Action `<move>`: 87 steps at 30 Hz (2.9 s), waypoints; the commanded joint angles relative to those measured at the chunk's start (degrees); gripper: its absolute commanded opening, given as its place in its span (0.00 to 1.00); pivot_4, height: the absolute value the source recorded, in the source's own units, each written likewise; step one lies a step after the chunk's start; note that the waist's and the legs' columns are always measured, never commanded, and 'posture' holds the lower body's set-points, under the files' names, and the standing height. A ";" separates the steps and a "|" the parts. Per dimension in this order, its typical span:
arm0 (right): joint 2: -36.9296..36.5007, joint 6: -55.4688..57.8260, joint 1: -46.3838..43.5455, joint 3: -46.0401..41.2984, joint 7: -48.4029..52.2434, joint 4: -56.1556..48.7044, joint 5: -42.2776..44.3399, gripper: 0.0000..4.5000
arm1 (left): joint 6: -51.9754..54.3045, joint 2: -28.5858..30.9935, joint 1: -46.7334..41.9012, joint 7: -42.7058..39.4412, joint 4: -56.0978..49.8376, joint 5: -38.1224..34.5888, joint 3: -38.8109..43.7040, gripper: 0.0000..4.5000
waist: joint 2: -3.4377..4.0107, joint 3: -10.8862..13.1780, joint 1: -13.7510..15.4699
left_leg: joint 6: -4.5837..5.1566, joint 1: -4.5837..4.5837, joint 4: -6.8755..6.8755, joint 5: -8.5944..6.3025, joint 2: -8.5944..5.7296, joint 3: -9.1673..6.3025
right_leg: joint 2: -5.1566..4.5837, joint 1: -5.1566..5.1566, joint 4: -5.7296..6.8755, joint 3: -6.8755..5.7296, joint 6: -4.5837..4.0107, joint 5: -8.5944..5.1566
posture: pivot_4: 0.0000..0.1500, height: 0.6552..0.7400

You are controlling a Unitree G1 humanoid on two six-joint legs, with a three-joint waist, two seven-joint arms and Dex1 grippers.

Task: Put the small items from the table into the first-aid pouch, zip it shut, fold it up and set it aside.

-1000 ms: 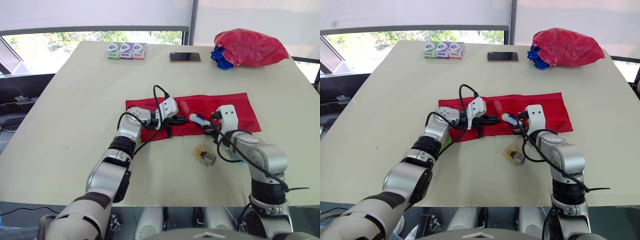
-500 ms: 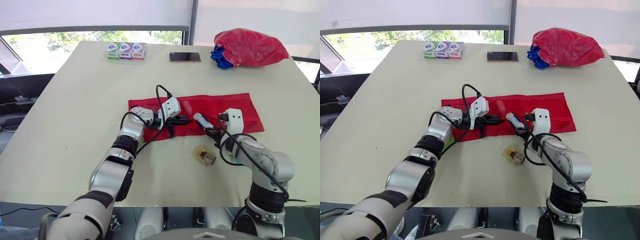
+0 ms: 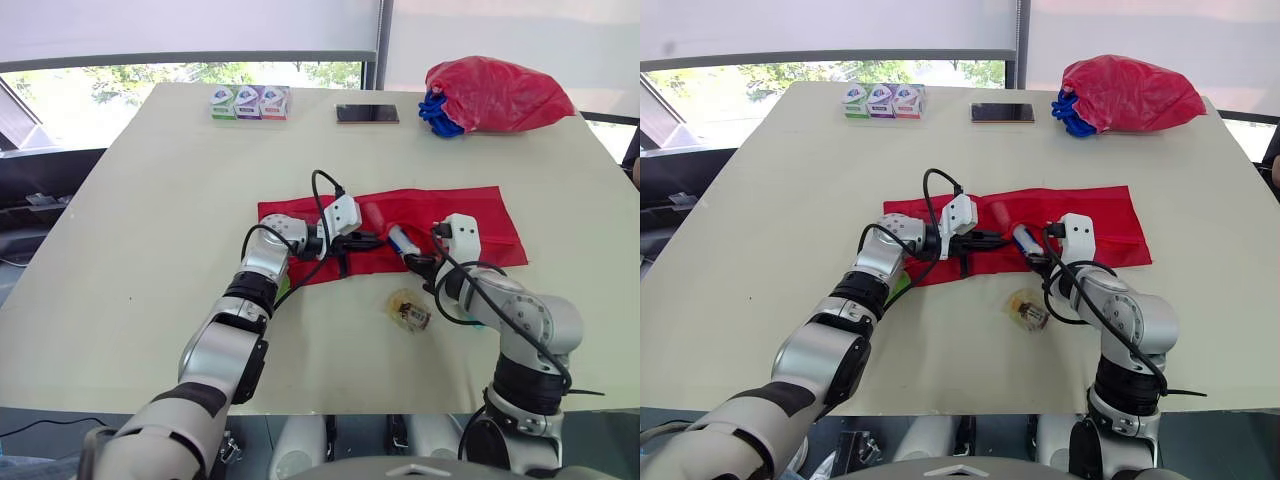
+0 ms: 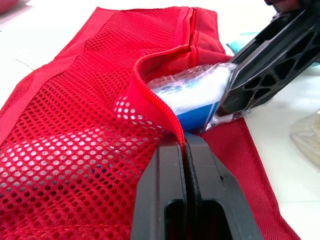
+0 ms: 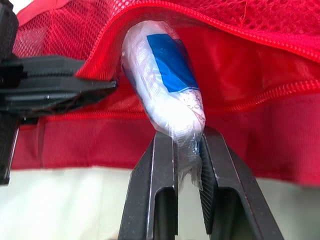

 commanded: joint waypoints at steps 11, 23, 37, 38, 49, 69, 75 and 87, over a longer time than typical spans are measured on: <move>2.06 -0.24 -0.74 1.76 1.27 -1.10 2.54 0.01 | -4.17 -2.24 2.31 -0.77 -5.89 -3.89 0.80 0.00 | 0.00 0.00 0.08 | 0.00 -0.02 0.00 0.00 0.00 -0.01 | -0.02 0.00 -0.04 -0.01 0.00 0.00 | 1.00 1.00; 6.16 -4.26 -4.29 -4.63 -1.73 1.89 3.81 0.01 | -4.52 -0.78 5.61 -2.34 -9.37 -4.13 -1.14 0.00 | 0.03 0.02 0.00 | 0.00 -0.01 -0.04 0.00 0.02 -0.02 | 0.00 -0.01 -0.04 -0.01 0.00 0.00 | 1.00 1.00; 3.20 -19.92 -6.77 5.03 -1.35 14.45 1.09 0.01 | -5.31 -0.60 5.35 -2.34 -8.41 -3.86 -1.94 0.00 | 0.05 0.03 -0.20 | 0.00 0.02 -0.07 0.00 0.03 0.03 | 0.02 -0.01 -0.05 0.02 0.00 0.00 | 1.00 1.00; 2.69 -21.05 -6.66 5.66 -1.14 14.84 0.74 0.01 | -5.35 -0.58 5.32 -2.33 -8.35 -3.82 -1.90 0.00 | 0.05 0.03 -0.20 | 0.00 0.01 -0.07 0.00 0.03 0.04 | 0.02 -0.02 -0.06 0.04 0.00 0.00 | 1.00 1.00; -6.35 -21.66 1.54 11.40 4.66 7.00 1.75 0.64 | -7.37 0.80 1.31 -0.92 -2.16 -3.04 -0.30 0.00 | 0.05 0.03 -0.03 | 0.00 -0.03 -0.07 0.00 0.02 0.04 | -0.01 -0.02 -0.12 0.01 0.01 0.00 | 1.00 1.00; -18.36 -35.79 1.67 20.84 8.01 9.64 -6.07 0.01 | -4.87 1.59 -7.37 -15.82 12.69 -5.45 3.07 0.00 | 0.03 0.04 -0.01 | 0.02 -0.06 -0.05 -0.01 0.05 0.03 | 0.04 -0.03 -0.12 -0.03 0.01 -0.01 | 1.00 1.00; -14.53 -42.93 -1.99 21.95 7.65 18.39 -9.14 0.01 | -5.83 1.60 -8.73 -16.36 14.89 -4.53 3.52 0.00 | 0.02 0.04 -0.04 | 0.02 -0.05 -0.04 -0.01 0.05 0.03 | 0.04 -0.03 -0.12 -0.03 0.01 -0.01 | 1.00 1.00; -25.83 -43.74 11.55 19.16 21.53 -4.38 -2.17 0.01 | -9.24 3.83 -11.68 -16.78 18.78 -1.66 4.05 0.00 | 0.02 0.05 0.06 | 0.07 -0.17 -0.04 -0.05 -0.01 -0.06 | -0.02 -0.05 -0.20 -0.09 0.06 -0.04 | 1.00 1.00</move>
